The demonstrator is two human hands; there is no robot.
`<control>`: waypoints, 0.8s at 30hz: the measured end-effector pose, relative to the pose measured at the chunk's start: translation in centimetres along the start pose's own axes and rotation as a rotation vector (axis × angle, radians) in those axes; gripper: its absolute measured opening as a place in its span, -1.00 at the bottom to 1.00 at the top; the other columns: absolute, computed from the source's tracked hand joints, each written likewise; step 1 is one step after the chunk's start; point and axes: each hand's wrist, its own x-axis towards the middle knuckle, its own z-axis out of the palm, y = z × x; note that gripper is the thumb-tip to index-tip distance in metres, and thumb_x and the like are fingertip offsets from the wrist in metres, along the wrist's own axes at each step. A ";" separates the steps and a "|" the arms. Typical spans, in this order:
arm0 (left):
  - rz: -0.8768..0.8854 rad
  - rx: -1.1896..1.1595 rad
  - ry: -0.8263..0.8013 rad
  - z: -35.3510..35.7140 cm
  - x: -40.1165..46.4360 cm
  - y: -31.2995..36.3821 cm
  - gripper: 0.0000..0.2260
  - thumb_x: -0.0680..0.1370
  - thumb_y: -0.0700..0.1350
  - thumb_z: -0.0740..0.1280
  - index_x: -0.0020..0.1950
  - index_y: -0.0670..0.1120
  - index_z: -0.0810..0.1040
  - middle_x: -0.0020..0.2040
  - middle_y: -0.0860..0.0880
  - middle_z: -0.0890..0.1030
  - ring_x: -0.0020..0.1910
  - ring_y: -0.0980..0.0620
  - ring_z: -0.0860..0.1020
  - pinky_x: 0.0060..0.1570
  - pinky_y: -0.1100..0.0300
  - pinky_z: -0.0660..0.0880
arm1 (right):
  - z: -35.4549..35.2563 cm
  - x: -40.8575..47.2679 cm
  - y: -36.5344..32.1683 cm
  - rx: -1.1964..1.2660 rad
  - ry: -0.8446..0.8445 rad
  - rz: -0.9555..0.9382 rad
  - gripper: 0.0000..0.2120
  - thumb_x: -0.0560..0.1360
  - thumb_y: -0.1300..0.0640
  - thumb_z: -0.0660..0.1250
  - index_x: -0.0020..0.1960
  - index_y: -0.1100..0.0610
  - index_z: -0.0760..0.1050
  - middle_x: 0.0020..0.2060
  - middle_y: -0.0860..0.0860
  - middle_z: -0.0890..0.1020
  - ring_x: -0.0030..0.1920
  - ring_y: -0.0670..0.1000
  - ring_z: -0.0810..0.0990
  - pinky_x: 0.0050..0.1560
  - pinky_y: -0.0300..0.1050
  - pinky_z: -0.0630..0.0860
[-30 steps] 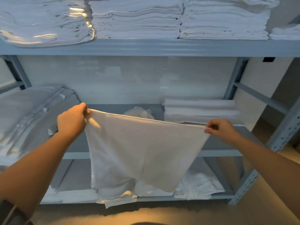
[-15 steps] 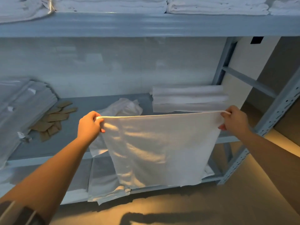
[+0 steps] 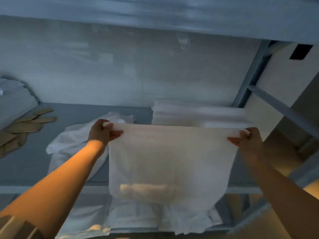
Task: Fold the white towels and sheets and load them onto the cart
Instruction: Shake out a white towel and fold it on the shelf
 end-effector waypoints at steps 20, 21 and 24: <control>0.062 0.294 0.122 15.6 20.7 -19.3 -0.97 0.62 -0.20 0.24 0.01 -0.15 0.40 -0.09 -0.19 0.54 -0.30 -0.05 0.63 -0.33 0.28 0.55 | 10.7 22.5 22.4 -0.330 0.034 0.012 -0.81 0.55 0.16 0.29 0.11 0.16 0.34 0.01 0.20 0.63 -0.20 0.09 0.61 -0.10 -0.04 0.52; 0.096 0.428 0.135 15.7 20.4 -20.0 -0.90 0.59 -0.18 0.28 0.09 -0.15 0.42 -0.01 -0.18 0.55 -0.19 -0.08 0.60 -0.29 0.34 0.47 | 10.9 22.2 23.0 -0.331 0.029 -0.009 -0.76 0.57 0.13 0.27 0.18 0.17 0.33 0.04 0.16 0.61 -0.27 0.04 0.58 -0.12 -0.08 0.50; 0.368 0.722 0.141 16.5 18.6 -21.0 -0.65 0.55 -0.21 0.32 0.33 -0.17 0.38 0.31 -0.20 0.43 0.13 -0.15 0.49 0.13 0.17 0.36 | 11.2 21.2 23.2 -0.402 0.014 -0.168 -0.61 0.55 0.16 0.31 0.34 0.18 0.31 0.21 0.16 0.43 -0.16 0.04 0.54 -0.07 -0.07 0.47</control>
